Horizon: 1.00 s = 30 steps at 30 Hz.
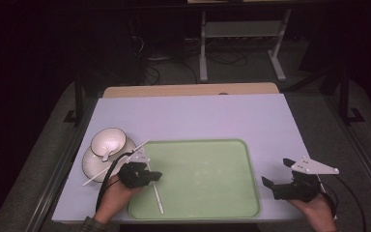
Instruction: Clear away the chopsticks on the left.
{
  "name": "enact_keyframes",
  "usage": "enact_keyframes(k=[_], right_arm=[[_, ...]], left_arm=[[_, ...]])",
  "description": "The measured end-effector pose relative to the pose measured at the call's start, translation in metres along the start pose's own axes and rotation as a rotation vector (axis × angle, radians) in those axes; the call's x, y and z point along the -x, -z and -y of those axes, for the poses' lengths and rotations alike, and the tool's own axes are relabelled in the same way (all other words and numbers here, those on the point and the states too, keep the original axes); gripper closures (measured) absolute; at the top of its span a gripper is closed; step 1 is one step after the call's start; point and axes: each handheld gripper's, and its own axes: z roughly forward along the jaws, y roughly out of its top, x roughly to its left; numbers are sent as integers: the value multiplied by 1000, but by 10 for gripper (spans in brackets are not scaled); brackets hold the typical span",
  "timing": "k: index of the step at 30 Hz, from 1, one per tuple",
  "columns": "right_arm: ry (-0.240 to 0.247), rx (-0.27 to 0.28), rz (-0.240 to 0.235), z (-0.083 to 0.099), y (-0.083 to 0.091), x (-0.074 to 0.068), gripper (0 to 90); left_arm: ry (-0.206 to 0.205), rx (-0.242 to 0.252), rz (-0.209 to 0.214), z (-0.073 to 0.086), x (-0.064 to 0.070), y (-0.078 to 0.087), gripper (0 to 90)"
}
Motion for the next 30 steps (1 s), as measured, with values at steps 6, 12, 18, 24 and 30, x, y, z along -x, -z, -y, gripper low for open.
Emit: enact_keyframes(k=[6,12,18,24,30], right_arm=[[1,-1,0,0,0,0,0],[3,-1,1,-1,-1,-1,0],[6,-3,-2,-1,-2,-2,0],[6,-1,-3,-2,-2,-1,0],[6,-1,-4,-2,-3,-1,0]], left_arm=[[17,-11,0,11,4,5,898],[20,-25,-8,18,8,7,898],[30,-26,-36,25,4,15,898],[54,-19,-64,29,-4,20,898],[63,-20,-82,30,-7,23,898]])
